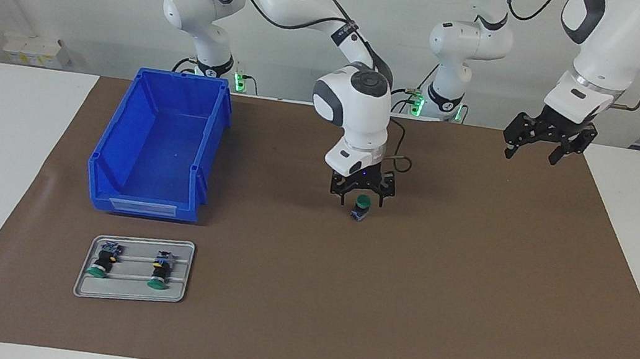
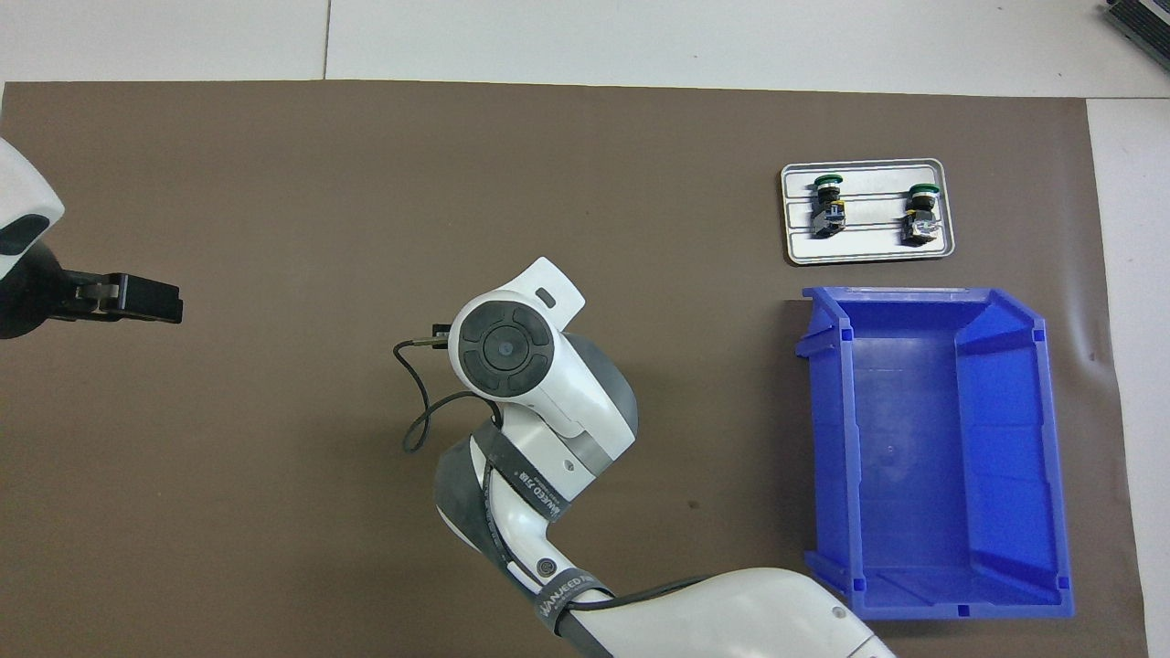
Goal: Place and press button with both arms
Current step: 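Reach the right gripper to the button and grasp it, then carry the button with the right gripper over the blue bin, then lower the button into the blue bin and open the right gripper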
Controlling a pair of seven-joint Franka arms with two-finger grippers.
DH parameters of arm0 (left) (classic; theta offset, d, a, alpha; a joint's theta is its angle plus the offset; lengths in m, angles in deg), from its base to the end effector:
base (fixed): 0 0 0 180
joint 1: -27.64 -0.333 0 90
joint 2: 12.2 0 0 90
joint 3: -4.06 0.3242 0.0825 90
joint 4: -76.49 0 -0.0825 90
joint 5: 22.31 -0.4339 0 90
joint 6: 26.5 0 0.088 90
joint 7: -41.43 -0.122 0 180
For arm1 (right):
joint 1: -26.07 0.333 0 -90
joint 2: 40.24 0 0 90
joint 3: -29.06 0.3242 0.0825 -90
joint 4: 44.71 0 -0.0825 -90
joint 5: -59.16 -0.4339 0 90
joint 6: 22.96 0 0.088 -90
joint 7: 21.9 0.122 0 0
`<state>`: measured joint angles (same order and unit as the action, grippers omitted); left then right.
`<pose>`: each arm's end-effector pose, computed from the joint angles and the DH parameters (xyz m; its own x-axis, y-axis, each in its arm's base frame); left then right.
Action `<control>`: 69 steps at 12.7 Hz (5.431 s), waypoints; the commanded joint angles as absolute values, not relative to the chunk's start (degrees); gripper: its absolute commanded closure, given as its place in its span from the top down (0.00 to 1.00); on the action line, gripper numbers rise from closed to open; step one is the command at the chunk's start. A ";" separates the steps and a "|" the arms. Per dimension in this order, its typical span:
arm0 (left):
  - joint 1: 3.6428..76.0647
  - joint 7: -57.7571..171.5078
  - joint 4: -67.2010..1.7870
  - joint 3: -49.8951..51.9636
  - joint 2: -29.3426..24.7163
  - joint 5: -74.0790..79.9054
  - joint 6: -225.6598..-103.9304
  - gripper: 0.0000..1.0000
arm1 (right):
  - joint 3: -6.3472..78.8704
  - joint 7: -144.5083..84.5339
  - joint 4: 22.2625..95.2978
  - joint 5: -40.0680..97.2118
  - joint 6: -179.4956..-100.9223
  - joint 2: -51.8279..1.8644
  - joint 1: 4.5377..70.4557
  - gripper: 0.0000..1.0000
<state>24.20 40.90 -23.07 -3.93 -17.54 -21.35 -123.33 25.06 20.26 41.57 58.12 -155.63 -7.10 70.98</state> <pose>0.5822 -0.0512 0.5954 0.9953 -0.0865 0.0447 -0.0867 -0.9962 0.0034 0.5824 0.5164 0.3204 0.9821 -0.0295 0.1858 -0.0036 -0.9904 -0.1382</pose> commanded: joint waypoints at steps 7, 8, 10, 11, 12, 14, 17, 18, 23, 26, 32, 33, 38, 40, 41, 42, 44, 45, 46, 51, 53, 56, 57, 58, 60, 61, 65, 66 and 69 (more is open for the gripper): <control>23.68 40.90 -24.32 -4.29 -18.35 -21.52 -124.06 1.00 | 25.28 20.20 43.79 60.57 -156.73 -5.25 71.25 0.95; 23.68 40.99 -24.32 -4.29 -18.35 -21.52 -124.06 1.00 | 25.28 20.20 44.32 60.57 -157.08 -5.43 71.33 0.93; 23.68 40.99 -24.23 -4.29 -18.35 -21.52 -124.06 1.00 | 25.28 20.20 44.41 60.74 -157.17 -5.43 71.34 0.71; 23.68 40.99 -24.23 -4.29 -18.35 -21.52 -124.06 1.00 | 25.28 20.20 44.50 60.74 -157.08 -5.52 71.34 0.55; 23.68 40.91 -24.23 -4.29 -18.35 -21.52 -124.06 1.00 | 25.37 20.20 44.59 60.74 -156.82 -5.52 71.34 0.38; 23.68 40.91 -24.32 -4.29 -18.35 -21.52 -124.06 1.00 | 25.37 20.11 44.94 60.74 -156.47 -5.69 71.34 0.00; 23.68 40.90 -24.23 -4.29 -18.35 -21.52 -124.06 1.00 | 25.37 19.41 44.24 60.74 -156.38 -5.61 71.42 0.00; 23.68 40.90 -24.32 -4.29 -18.35 -21.52 -124.06 1.00 | 25.37 19.41 43.89 60.74 -156.29 -5.61 71.16 0.00; 23.68 40.99 -24.23 -4.29 -18.35 -21.52 -124.06 1.00 | 23.27 20.02 43.00 61.79 -155.51 -8.05 69.94 0.00; 23.68 40.90 -24.23 -4.29 -18.35 -21.52 -124.06 1.00 | 21.59 16.97 44.14 70.03 -148.23 -15.43 64.33 0.00; 23.68 40.90 -24.23 -4.29 -18.35 -21.52 -124.06 1.00 | 21.85 -11.75 48.96 69.45 -142.76 -25.37 45.26 0.00; 23.68 40.99 -24.23 -4.29 -18.35 -21.52 -124.06 1.00 | 21.85 -15.71 51.77 68.75 -143.45 -27.12 42.62 0.00; 23.68 40.91 -24.32 -4.29 -18.35 -21.52 -124.06 1.00 | 21.77 -23.75 79.06 62.77 -162.74 -38.36 34.60 0.00; 23.68 40.99 -24.23 -4.29 -18.35 -21.52 -124.06 1.00 | 21.77 -24.27 87.71 62.76 -167.44 -41.89 33.63 0.00; 23.68 40.99 -24.23 -4.29 -18.35 -21.52 -124.06 1.00 | 21.68 -24.88 90.35 62.76 -169.02 -42.78 33.37 0.00; 23.68 40.99 -24.23 -4.29 -18.35 -21.52 -124.06 1.00 | 21.68 -24.98 93.08 62.76 -172.87 -42.96 32.24 0.00; 23.68 40.99 -24.32 -4.29 -18.35 -21.52 -124.06 1.00 | 21.68 -24.98 96.35 62.76 -179.91 -41.74 31.96 0.00; 23.68 40.91 -24.32 -4.29 -18.35 -21.52 -124.06 1.00 | 21.68 -25.06 96.36 62.76 -180.20 -41.29 31.87 0.00; 23.68 40.90 -24.23 -4.29 -18.35 -21.52 -124.06 1.00 | 21.68 -25.06 96.36 62.76 -180.29 -41.29 31.87 0.00; 23.68 40.91 -24.23 -4.29 -18.35 -21.52 -124.06 1.00 | 21.68 -24.89 96.97 62.76 -179.76 -40.85 31.08 0.93; 23.68 40.91 -24.23 -4.29 -18.35 -21.52 -124.06 1.00 | 21.68 -24.71 96.45 62.76 -179.50 -41.02 31.34 0.98; 23.68 40.90 -24.23 -4.29 -18.35 -21.52 -124.06 1.00 | 21.77 -24.54 90.41 62.76 -170.66 -42.17 31.70 0.98; 23.68 40.99 -24.23 -4.29 -18.35 -21.52 -124.06 1.00 | 21.85 -24.45 86.64 62.76 -165.49 -42.34 31.78 0.98; 23.68 40.91 -24.23 -4.29 -18.35 -21.52 -124.06 1.00 | 21.94 -24.01 82.08 62.76 -159.60 -42.43 31.78 0.98; 23.68 40.99 -24.23 -4.29 -18.35 -21.52 -124.06 1.00 | 21.94 -22.09 72.85 62.50 -148.00 -42.35 31.78 0.98; 23.68 40.91 -24.32 -4.29 -18.35 -21.52 -124.06 1.00 | 21.94 -20.51 68.80 62.41 -143.16 -42.34 31.78 0.98; 23.68 40.99 -24.23 -4.29 -18.35 -21.52 -124.06 1.00 | 21.24 -14.78 51.92 57.93 -121.97 -41.29 30.56 0.98; 23.68 40.91 -24.23 -4.29 -18.35 -21.52 -124.06 1.00 | 21.15 -14.78 48.84 58.80 -118.45 -41.29 30.47 0.99; 23.68 40.90 -24.23 -4.29 -18.35 -21.52 -124.06 1.00 | 21.59 -15.48 47.49 62.14 -114.55 -42.34 30.82 1.00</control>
<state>24.20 40.90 -23.08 -3.93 -17.54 -21.35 -123.33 20.95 -15.56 48.75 60.58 -116.28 -43.26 31.11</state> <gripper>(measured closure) 0.000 0.000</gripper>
